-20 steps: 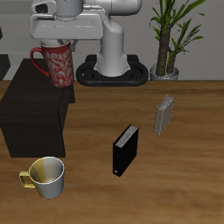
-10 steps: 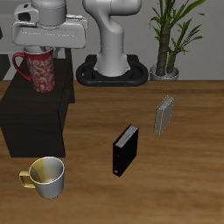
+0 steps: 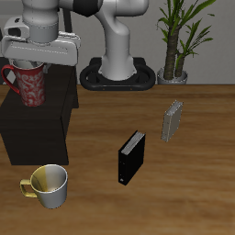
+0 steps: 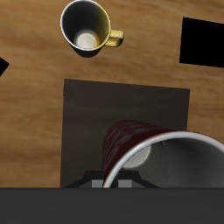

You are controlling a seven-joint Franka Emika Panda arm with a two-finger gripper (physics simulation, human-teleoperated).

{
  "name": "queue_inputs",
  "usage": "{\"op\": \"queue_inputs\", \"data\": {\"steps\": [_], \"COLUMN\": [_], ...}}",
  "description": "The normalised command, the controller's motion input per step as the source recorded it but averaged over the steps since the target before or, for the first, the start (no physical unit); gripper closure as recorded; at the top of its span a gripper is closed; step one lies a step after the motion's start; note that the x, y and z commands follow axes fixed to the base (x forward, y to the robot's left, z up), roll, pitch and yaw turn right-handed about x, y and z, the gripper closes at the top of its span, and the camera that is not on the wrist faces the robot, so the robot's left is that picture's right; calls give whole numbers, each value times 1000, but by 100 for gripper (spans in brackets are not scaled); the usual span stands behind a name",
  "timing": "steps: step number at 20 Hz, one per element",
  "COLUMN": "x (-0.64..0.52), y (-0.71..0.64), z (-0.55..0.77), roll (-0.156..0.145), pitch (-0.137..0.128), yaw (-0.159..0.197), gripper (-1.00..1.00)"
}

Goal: Place the red mug on top of the shelf

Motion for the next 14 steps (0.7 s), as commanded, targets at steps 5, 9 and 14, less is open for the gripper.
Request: {"op": "queue_inputs", "data": {"steps": [5, 9, 14], "x": [188, -68, -69], "y": [-4, -87, 19], "z": [-362, -52, 54], "roll": [-57, -32, -8], "pitch": [35, 21, 6], "yaw": [5, -11, -4], "gripper": [-100, -100, -100]}}
